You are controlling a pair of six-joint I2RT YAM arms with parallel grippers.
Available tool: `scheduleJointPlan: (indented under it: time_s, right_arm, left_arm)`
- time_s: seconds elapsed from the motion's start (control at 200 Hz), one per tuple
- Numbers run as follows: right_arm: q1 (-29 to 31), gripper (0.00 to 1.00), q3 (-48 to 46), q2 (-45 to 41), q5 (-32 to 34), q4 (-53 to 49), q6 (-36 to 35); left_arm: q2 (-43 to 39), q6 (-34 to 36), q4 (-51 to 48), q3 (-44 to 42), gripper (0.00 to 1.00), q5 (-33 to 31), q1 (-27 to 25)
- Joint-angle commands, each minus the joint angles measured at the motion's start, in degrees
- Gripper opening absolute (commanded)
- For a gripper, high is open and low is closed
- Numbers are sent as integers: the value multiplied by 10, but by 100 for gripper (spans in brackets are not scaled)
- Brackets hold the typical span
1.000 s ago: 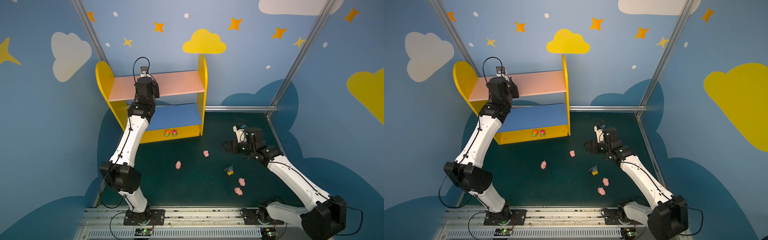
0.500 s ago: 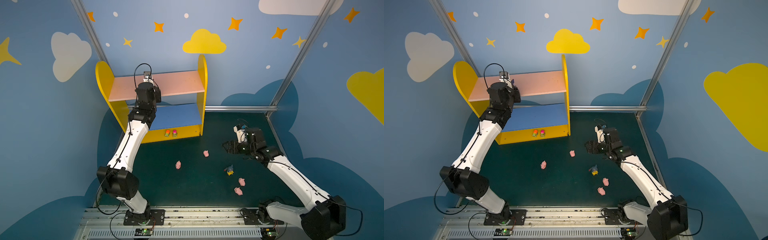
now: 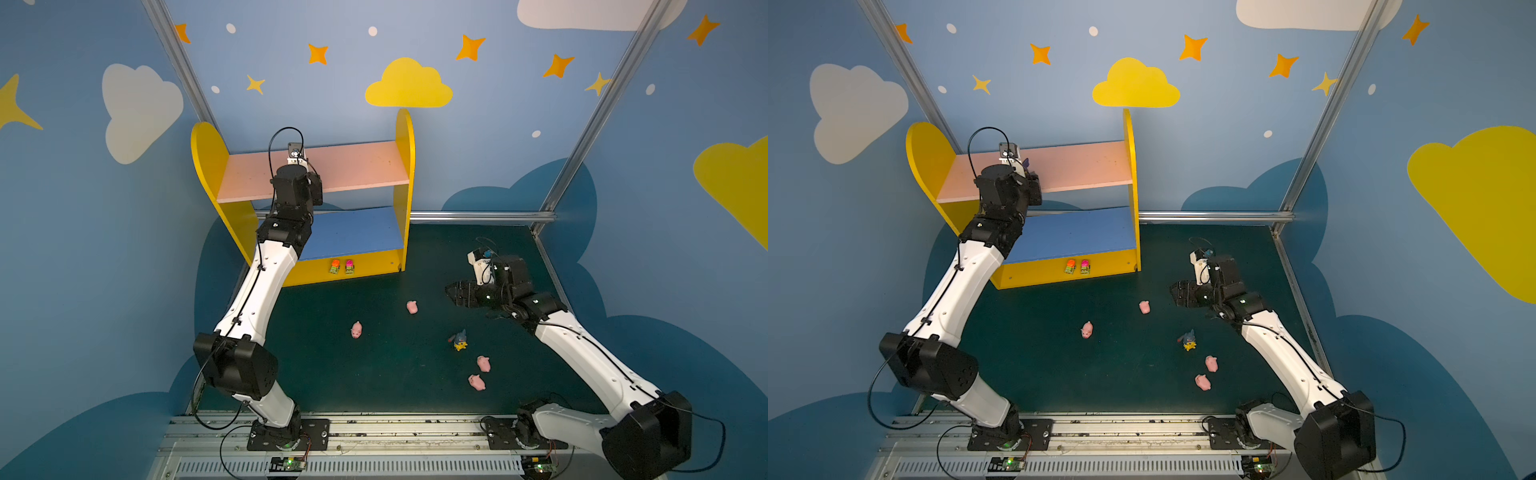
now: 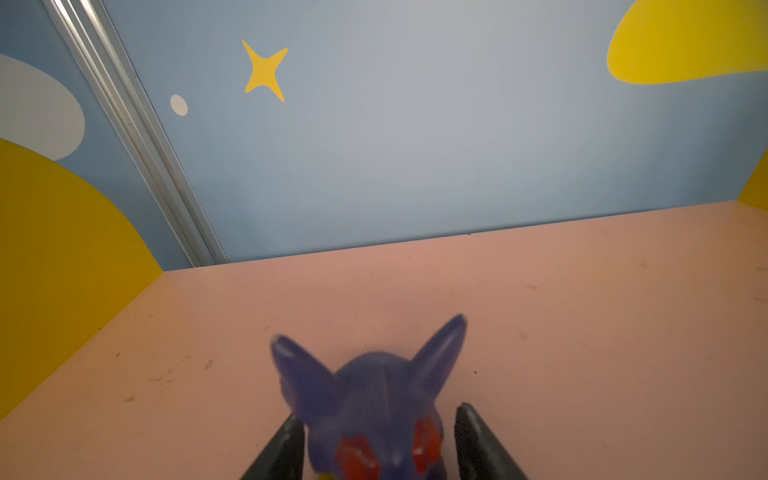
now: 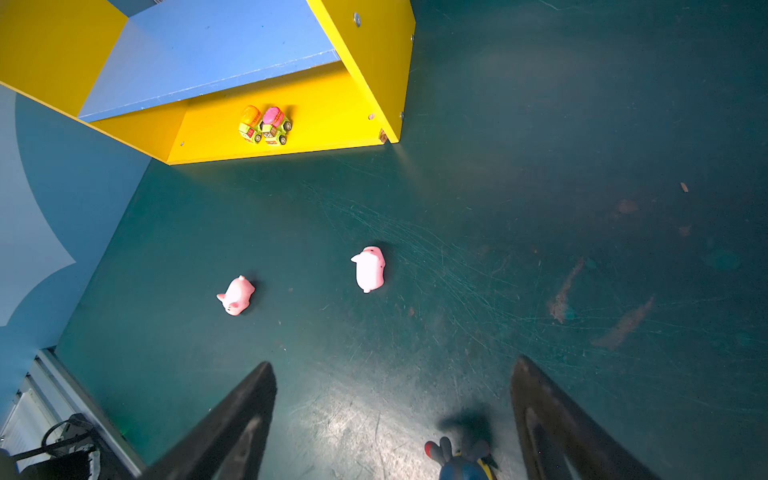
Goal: Place and organize the plastic toys onto the shelf
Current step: 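Lower the figure onto the pink top shelf with the left gripper, then open the left gripper and withdraw it from the top shelf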
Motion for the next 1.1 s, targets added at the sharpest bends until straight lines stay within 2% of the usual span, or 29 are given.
scheduleJointPlan:
  time_s: [0.0, 0.07, 0.376, 0.576, 1.092]
  right_arm:
    - [-3, 87, -2, -10, -1, 2, 3]
    - [-3, 87, -2, -12, -1, 0, 4]
    - [-6, 87, 0, -16, -3, -6, 6]
    - [-7, 87, 8, -20, -4, -15, 4]
    - [-7, 87, 29, -45, -6, -40, 4]
  left_arm:
    - [-10, 7, -20, -8, 61, 1, -3]
    - [-13, 8, -19, -10, 65, 1, -2]
    - [-16, 7, -12, -11, 70, 0, 0]
    - [-30, 9, -4, -12, 80, -6, 4]
    - [-77, 2, -12, -4, 85, 3, 15]
